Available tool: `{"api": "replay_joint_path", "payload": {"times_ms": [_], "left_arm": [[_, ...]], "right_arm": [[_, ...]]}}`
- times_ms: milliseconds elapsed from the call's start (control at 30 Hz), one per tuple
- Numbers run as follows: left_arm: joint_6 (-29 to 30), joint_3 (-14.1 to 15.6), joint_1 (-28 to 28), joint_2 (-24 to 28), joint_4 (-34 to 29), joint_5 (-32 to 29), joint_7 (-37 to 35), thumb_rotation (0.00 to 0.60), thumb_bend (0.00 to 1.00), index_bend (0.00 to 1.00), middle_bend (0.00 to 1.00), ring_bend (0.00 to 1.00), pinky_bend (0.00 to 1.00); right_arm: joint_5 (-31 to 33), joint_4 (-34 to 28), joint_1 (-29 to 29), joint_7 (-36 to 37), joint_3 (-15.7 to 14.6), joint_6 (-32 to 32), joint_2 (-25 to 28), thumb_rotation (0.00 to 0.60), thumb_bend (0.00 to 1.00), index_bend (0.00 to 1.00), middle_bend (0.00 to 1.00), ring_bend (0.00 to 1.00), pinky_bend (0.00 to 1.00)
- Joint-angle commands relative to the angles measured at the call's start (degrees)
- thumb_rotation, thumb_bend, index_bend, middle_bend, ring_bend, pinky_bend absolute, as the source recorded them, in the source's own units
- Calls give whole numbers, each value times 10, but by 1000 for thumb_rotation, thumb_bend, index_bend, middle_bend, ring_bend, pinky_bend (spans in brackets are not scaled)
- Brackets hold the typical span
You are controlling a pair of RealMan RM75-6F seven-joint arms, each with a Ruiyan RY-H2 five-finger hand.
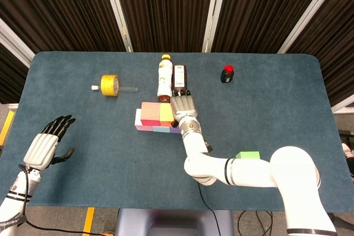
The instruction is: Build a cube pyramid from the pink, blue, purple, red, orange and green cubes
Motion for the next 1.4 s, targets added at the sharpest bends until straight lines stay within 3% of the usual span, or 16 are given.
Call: {"api": "replay_joint_path", "payload": {"times_ms": [33, 1400], "left_arm": [[-1, 0, 0, -1, 1, 0, -1, 600, 348, 90, 21, 2, 135], [-2, 2, 3, -10, 19, 1, -16, 600, 348, 89, 19, 2, 136]], "right_arm": [[-2, 1, -1, -1, 2, 2, -2, 600, 321, 478, 166, 27, 162], [4, 10, -8, -35, 26, 23, -23, 600, 321, 440, 166, 26, 143]]}}
